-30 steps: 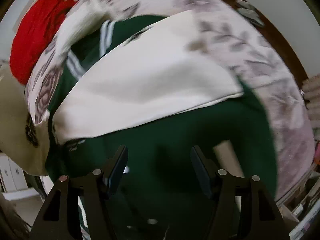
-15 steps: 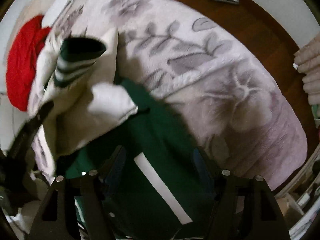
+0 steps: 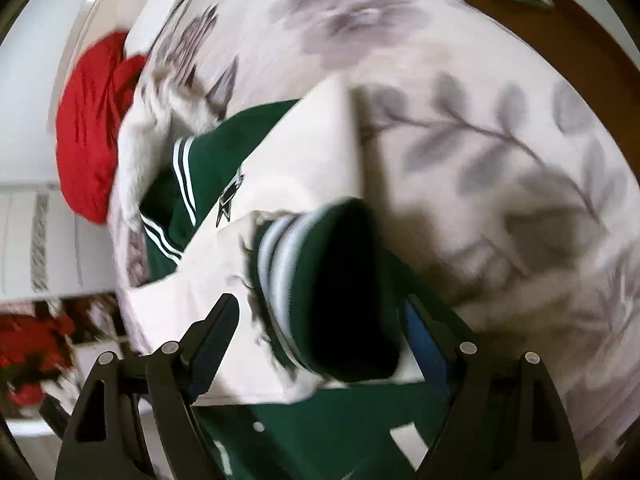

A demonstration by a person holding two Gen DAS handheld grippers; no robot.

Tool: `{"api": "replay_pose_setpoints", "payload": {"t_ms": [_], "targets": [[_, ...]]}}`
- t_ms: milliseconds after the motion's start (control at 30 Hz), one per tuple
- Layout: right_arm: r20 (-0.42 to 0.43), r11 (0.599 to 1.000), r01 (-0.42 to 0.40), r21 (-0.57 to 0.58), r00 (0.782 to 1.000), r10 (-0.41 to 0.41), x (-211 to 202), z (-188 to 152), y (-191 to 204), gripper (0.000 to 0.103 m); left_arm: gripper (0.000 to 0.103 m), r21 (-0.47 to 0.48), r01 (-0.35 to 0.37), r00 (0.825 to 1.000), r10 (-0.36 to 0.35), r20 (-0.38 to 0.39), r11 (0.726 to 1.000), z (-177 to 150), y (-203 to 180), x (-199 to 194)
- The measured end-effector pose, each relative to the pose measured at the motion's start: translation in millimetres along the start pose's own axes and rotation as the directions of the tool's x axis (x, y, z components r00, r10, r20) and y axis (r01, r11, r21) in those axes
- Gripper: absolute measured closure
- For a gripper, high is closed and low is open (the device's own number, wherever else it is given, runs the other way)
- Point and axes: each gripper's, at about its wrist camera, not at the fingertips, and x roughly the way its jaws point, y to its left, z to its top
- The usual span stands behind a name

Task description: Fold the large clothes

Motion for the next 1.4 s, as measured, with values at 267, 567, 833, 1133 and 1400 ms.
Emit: {"api": "replay_pose_setpoints", "payload": {"t_ms": [267, 567, 833, 1133, 1400], "targets": [[0.079, 0.968, 0.196, -0.16, 0.979, -0.185, 2.9, -2.9, 38.7, 0.089, 0.0, -0.019, -0.003, 1.0, 0.003, -0.002, 1.0, 4.7, 4.6, 10.3], [0.244, 0.961, 0.242, -0.137, 0.948, -0.204, -36.0, 8.6, 40.4, 0.095, 0.0, -0.067, -0.042, 0.999, 0.041, -0.015, 0.997, 17.6, 35.3, 20.9], [0.126, 0.969, 0.248, -0.015, 0.961, -0.244, -26.5, 22.7, 8.5, 0.073, 0.0, -0.091, -0.118, 0.992, 0.114, -0.054, 0.989, 38.2, 74.5, 57.4], [0.066, 0.917, 0.362, -0.168, 0.932, -0.355, 36.2, 11.8, 25.3, 0.053, 0.0, -0.13, -0.021, 0.978, -0.006, -0.208, 0.991, 34.0, 98.4, 150.3], [0.011, 0.975, 0.221, 0.028, 0.975, -0.221, -22.5, -24.1, -5.3, 0.051, 0.0, -0.083, 0.047, 0.989, -0.058, -0.133, 0.995, -8.7, 96.5, 38.3]]}}
